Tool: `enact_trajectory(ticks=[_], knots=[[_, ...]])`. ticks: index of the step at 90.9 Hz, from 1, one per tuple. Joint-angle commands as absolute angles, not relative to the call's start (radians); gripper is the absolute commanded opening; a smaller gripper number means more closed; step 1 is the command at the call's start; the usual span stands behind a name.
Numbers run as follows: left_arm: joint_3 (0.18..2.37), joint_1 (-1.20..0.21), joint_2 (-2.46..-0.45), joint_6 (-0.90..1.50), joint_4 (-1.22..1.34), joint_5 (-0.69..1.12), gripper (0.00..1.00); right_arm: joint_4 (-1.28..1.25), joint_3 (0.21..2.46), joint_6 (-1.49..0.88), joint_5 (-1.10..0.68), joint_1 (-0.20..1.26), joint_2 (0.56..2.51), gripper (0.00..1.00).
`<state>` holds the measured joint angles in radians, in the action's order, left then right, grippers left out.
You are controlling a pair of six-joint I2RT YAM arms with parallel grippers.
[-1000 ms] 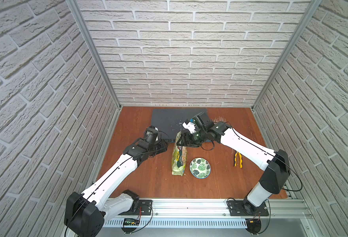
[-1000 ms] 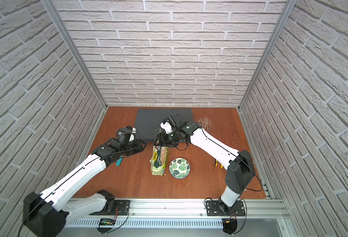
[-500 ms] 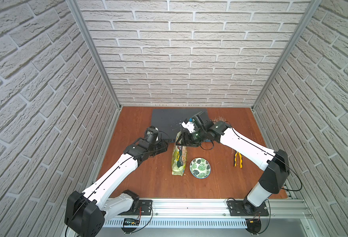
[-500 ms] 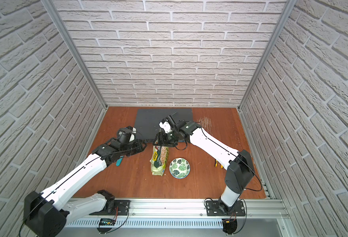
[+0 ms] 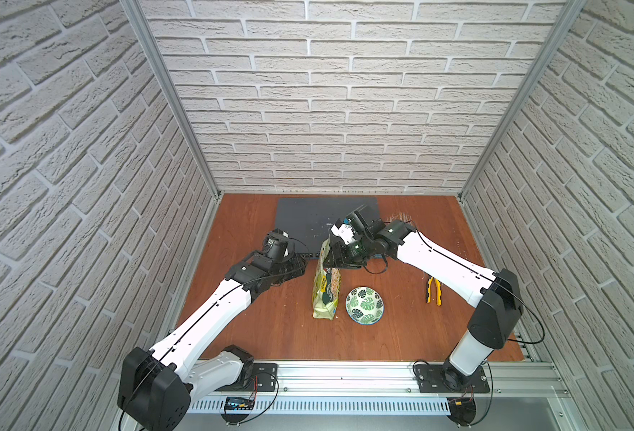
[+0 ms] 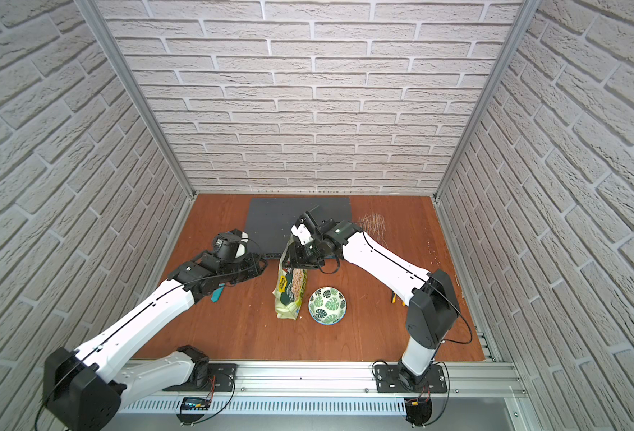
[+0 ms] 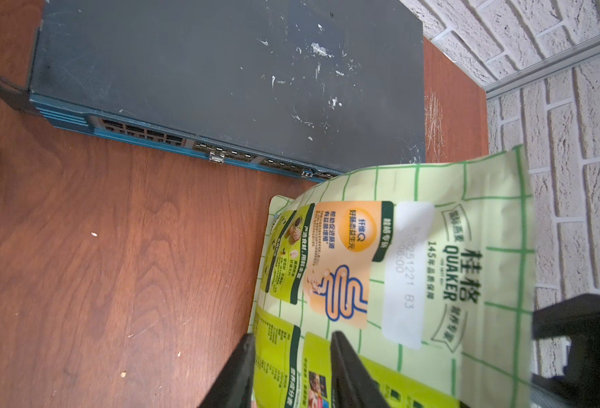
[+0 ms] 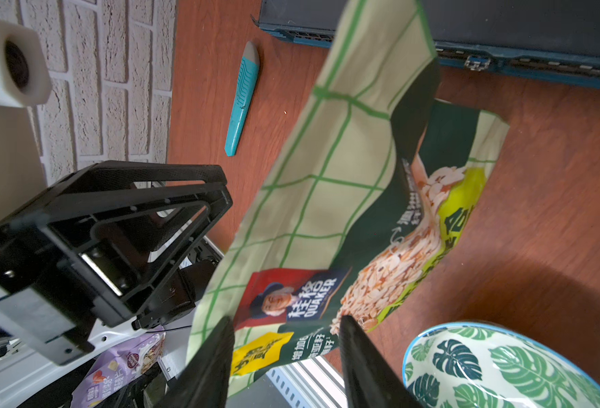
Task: Pour the oats into the breakfast bowl
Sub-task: Open the oats bag at the center of the board.
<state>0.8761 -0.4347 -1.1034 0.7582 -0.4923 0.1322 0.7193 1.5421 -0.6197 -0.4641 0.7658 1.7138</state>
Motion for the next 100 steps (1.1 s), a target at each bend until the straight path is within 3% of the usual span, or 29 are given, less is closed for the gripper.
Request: enact_trajectory(ticks=[1,31,45,81,100], knots=[[0.881,-0.432,-1.108,0.752,-0.459,0.138,0.38,0.688,1.558,-0.623,-0.497,0.775,1.698,0.54],[0.879,-0.432,-1.107,0.750,-0.462,0.132,0.39,0.646,1.550,-0.638,-0.532,0.778,1.700,0.64],[0.881,-0.432,-1.108,0.749,-0.465,0.131,0.39,0.659,1.554,-0.630,-0.516,0.780,1.706,0.64],[0.884,-0.433,-1.115,0.753,-0.457,0.140,0.39,0.643,1.533,-0.633,-0.537,0.778,1.704,0.43],[0.870,-0.441,-1.102,0.752,-0.392,0.249,0.40,0.531,1.478,-0.687,-0.615,0.774,1.699,0.33]])
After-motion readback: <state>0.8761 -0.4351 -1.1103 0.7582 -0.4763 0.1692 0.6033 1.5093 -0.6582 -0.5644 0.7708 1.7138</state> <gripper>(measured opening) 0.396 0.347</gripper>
